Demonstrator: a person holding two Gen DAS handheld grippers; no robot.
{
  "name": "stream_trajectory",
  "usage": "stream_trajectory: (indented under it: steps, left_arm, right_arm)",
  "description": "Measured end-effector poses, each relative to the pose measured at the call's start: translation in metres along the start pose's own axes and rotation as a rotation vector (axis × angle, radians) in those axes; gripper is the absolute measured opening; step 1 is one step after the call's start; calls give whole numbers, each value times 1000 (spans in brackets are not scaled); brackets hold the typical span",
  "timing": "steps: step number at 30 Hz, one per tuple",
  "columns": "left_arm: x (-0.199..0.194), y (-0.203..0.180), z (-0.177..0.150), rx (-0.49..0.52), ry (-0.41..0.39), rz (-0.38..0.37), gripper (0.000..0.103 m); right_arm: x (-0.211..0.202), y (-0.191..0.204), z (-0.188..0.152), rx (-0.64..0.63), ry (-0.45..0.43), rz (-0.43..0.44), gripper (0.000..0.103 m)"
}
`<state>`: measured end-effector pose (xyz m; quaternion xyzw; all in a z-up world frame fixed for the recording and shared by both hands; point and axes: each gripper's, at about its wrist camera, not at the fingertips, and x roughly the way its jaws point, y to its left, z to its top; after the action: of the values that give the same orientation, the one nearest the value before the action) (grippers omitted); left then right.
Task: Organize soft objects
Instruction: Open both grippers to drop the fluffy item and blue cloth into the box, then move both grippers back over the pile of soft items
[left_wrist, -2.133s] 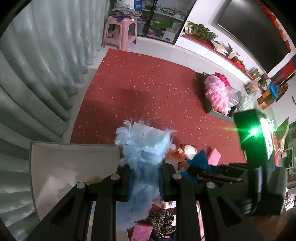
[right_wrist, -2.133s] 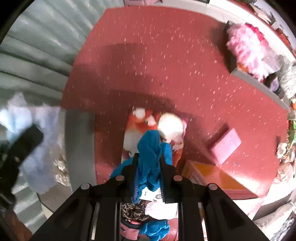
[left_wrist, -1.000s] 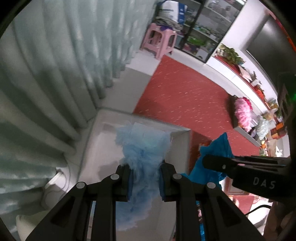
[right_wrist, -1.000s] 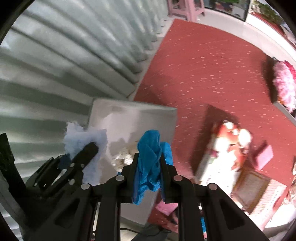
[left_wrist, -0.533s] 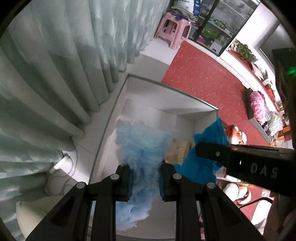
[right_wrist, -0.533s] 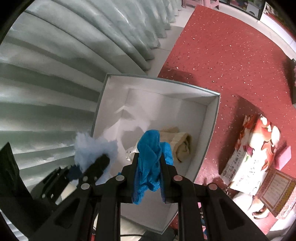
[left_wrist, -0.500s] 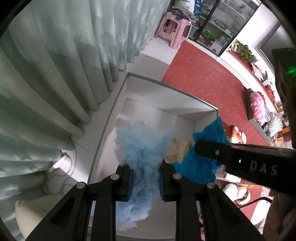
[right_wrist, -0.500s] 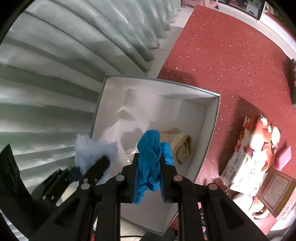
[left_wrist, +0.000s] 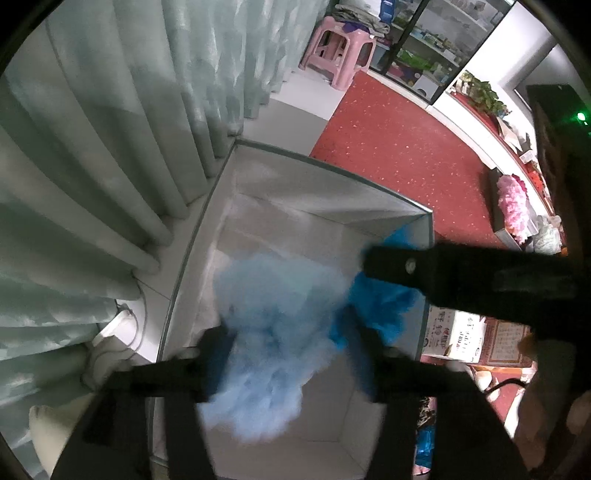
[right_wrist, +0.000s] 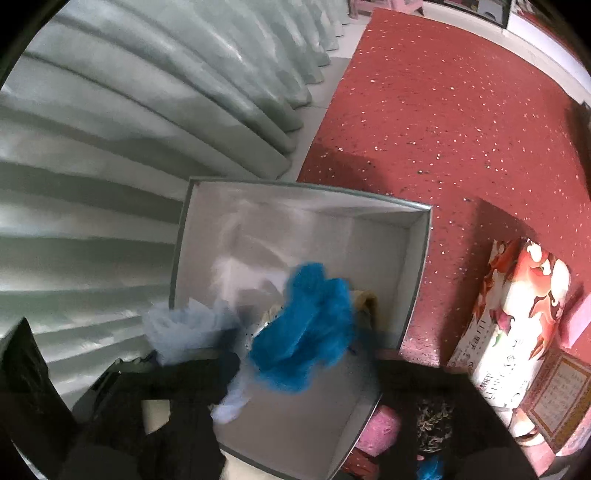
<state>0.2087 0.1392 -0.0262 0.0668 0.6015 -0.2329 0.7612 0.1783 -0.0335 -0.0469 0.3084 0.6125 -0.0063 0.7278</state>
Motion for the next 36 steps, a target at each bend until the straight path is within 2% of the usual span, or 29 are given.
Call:
stream_trajectory:
  steps: [1,3,4,5,10,17,23,28,32,36]
  left_arm:
    - [-1,0,0,-4,-3,-6,83]
    - [-4,1,-1,-12,-17,-29,85]
    - [-6,1,-1,-18,-18,-37,91]
    - [-7,2,-1,-31,-21,-49,102]
    - [-17,6,3,-68,-50,-128,103]
    - [-21,-11,1,11,-15,-151,103]
    - [-23,-41,-21,155,32,-161,103]
    - [-28,-67,-44,258,62,-184,103]
    - [-22,-93,-67,350,105,-161,103]
    - [-16,-119,-88,419,160,-170,103]
  right_arm:
    - [-4,-2,0,11,-20,27,102]
    - [-8,-4,-1,20,-21,53,102]
    - [-9,-4,-2,21,-25,52,102]
    - [-13,-5,-3,23,-36,47,102]
    - [-32,-22,-8,90,-71,90,102]
    - [-77,-43,-31,100,-120,107,102]
    - [-120,-69,-80,97,-133,190,102]
    - [-145,-93,-132,73,-141,218,102]
    - [-139,-121,-184,100,-103,178,102]
    - [-95,-166,-230,248,11,55,102]
